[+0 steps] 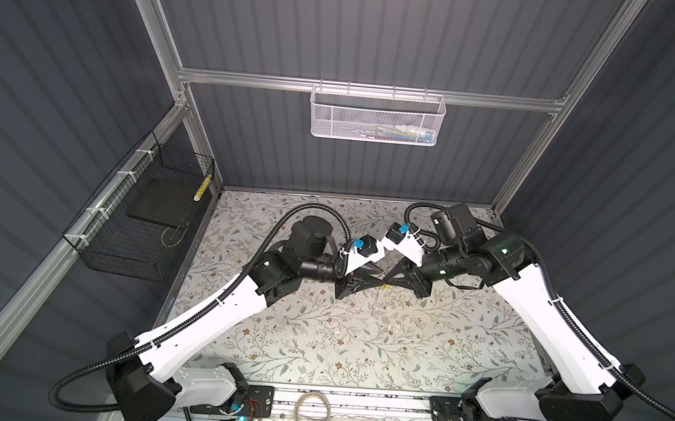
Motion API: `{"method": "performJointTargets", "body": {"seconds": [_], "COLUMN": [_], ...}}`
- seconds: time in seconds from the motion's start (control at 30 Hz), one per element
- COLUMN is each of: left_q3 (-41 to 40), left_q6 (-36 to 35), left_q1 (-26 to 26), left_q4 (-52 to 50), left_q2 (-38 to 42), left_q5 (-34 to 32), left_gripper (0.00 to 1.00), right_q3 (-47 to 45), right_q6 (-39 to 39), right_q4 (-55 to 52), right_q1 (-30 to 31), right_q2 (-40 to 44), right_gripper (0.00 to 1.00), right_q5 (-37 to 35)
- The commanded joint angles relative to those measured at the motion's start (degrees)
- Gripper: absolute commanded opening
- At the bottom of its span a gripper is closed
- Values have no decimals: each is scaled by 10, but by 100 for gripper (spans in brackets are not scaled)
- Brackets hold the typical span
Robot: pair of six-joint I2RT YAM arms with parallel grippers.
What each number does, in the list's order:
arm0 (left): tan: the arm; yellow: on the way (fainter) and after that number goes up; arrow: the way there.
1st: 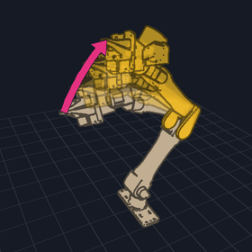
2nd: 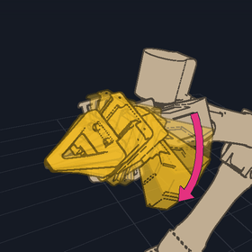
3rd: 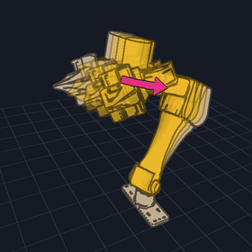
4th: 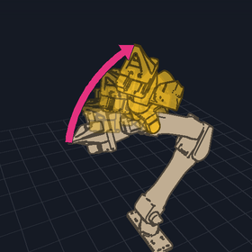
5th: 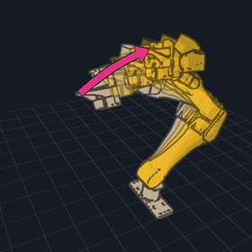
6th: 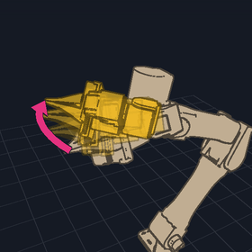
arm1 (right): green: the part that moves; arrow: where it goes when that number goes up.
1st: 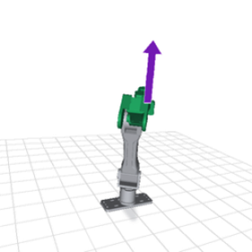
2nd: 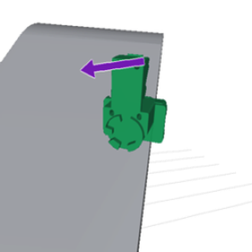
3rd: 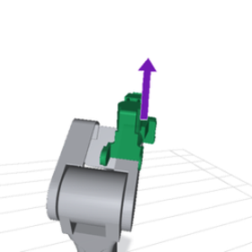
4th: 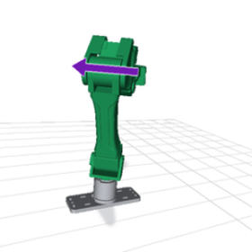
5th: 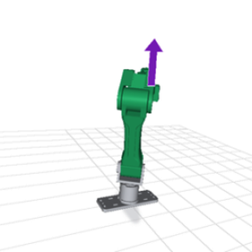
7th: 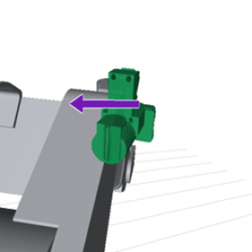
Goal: Attach keys to a key ring
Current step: Insert the key into the keyring.
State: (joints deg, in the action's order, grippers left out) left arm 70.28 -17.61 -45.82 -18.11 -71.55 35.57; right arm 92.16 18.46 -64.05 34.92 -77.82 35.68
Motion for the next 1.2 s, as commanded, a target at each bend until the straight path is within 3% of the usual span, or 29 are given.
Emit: {"method": "performJointTargets", "body": {"seconds": [0.0,0.4,0.77,1.17], "left_q3": [21,49,79,85], "left_q6": [-12,-24,-35,-39], "left_q1": [-5,-5,-5,-5], "left_q4": [-16,-48,-103,-115], "left_q2": [0,-20,-48,-45], "left_q5": [-3,8,27,30], "left_gripper": [30,30,23,1], "right_q3": [-4,-7,-12,-20], "right_q6": [9,12,11,8], "right_q4": [5,7,20,26], "right_q1": [2,5,6,5], "right_q2": [14,17,28,36], "right_gripper": [0,0,0,0], "right_q5": [18,21,18,19]}}
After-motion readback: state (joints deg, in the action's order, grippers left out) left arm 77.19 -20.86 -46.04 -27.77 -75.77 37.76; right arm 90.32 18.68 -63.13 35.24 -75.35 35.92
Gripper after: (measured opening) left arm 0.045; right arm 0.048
